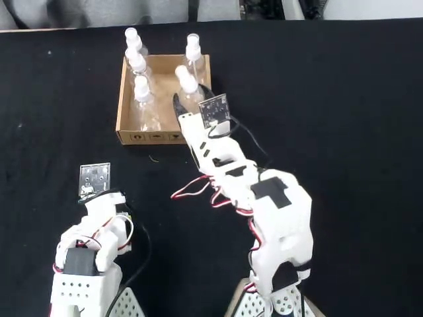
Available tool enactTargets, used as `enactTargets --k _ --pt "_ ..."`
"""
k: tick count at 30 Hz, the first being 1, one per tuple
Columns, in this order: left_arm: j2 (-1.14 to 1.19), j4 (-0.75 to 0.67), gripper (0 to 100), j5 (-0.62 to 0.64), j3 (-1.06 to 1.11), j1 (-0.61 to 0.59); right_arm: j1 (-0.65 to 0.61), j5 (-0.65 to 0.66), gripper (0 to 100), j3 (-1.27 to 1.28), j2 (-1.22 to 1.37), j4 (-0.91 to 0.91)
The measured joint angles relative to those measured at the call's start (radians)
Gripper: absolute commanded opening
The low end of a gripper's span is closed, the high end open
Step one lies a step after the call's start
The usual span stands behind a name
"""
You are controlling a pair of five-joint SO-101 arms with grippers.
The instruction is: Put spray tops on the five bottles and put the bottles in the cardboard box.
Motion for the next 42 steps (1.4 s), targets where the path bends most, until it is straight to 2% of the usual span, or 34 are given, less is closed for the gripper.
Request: enactTargets --k 17,19,25,42 --pt "0.000 0.000 3 0.000 0.000 0.000 0.002 0.000 8.7 0.000 0.000 0.000" --pt "0.000 0.000 3 0.000 0.000 0.000 0.002 0.000 10.6 0.000 0.000 0.000" --pt "0.000 0.000 3 0.000 0.000 0.000 -0.005 0.000 25.7 0.000 0.000 0.000" --pt "0.000 0.000 3 0.000 0.000 0.000 -0.002 0.000 26.9 0.000 0.002 0.000"
